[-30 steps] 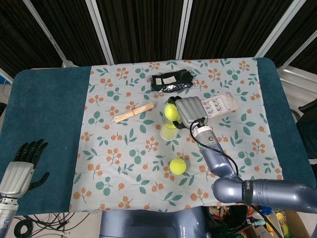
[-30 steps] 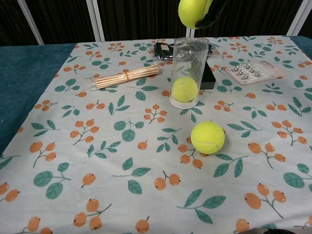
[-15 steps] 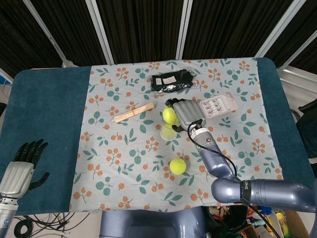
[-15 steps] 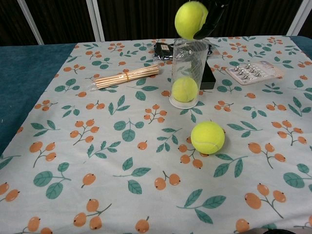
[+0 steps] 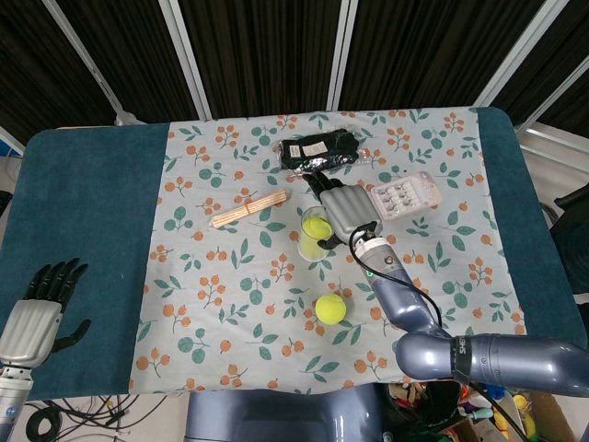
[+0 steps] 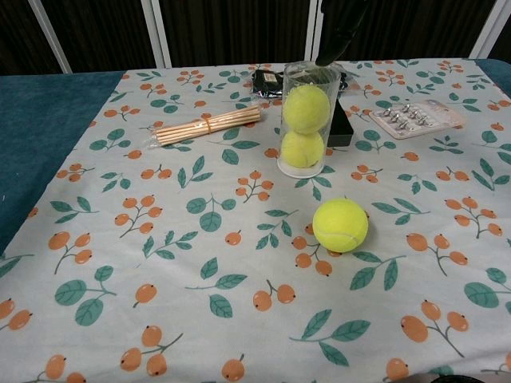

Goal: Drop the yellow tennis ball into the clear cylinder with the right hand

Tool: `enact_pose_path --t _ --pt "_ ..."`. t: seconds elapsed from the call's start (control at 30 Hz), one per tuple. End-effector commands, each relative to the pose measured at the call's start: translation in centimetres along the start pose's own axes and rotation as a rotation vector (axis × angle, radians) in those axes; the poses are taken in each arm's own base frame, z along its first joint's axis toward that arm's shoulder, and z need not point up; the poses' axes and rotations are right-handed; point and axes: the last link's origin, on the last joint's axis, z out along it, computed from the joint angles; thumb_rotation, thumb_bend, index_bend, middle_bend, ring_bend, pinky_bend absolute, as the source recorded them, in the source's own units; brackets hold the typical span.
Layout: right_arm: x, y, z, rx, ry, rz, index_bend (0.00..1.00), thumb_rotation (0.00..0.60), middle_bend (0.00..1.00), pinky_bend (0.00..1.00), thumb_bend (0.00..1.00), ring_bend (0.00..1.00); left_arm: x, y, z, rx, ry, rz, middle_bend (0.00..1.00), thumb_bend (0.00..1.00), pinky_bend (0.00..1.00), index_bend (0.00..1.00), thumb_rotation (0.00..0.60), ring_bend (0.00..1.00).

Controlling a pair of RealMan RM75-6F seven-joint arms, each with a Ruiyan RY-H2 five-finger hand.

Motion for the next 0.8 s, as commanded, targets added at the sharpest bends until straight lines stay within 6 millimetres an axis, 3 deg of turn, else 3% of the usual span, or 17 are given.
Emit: enact_pose_path --t 0.03,0.13,0.27,0.47,0.53,0.6,0.63,0.8 --pt "1.6 1.0 -1.4 -0.001 0.052 -0.014 0.03 0.6 0.05 0.42 0.06 0.18 0.0 0.0 0.0 0.001 0.0 0.0 0.02 0.29 0.03 0.03 0.6 0.0" --pt "3.2 3.3 -3.0 -0.037 0.101 -0.007 0.03 0.6 0.05 0.41 0.06 0.18 0.0 -0.1 -0.1 0.004 0.001 -0.003 0.02 0.29 0.03 0.03 0.6 0.0" --pt "5.1 8.1 -5.8 -0.117 0.174 0.043 0.03 0.6 0.05 0.4 0.07 0.18 0.1 0.0 -0.1 0.007 0.003 -0.004 0.02 0.29 0.03 0.03 0.6 0.0" --pt "5.5 14.0 -11.1 -0.212 0.195 0.03 0.03 0.6 0.0 0.3 0.07 0.1 0.0 0.1 0.1 0.011 0.007 0.004 0.02 0.29 0.03 0.03 0.6 0.0" --pt "4.4 15.8 -13.9 -0.234 0.161 -0.014 0.03 0.6 0.0 0.27 0.07 0.09 0.0 0.2 0.1 0.015 0.009 0.007 0.02 0.29 0.03 0.03 0.6 0.0" --pt "1.1 18.1 -19.0 -0.28 0.132 -0.081 0.03 0.6 0.0 0.25 0.07 0.09 0.0 0.3 0.1 0.018 0.018 0.01 0.02 0.29 0.03 0.03 0.6 0.0" --pt "0.1 18.4 -20.3 -0.264 0.16 -0.09 0.03 0.6 0.0 0.25 0.07 0.09 0.0 0.3 0.1 0.02 0.02 0.01 0.02 0.29 0.03 0.03 0.6 0.0" --pt "-4.8 19.9 -24.3 -0.256 0.202 -0.073 0.03 0.6 0.0 0.24 0.07 0.09 0.1 0.3 0.1 0.022 0.031 0.009 0.02 0.29 0.03 0.03 0.6 0.0"
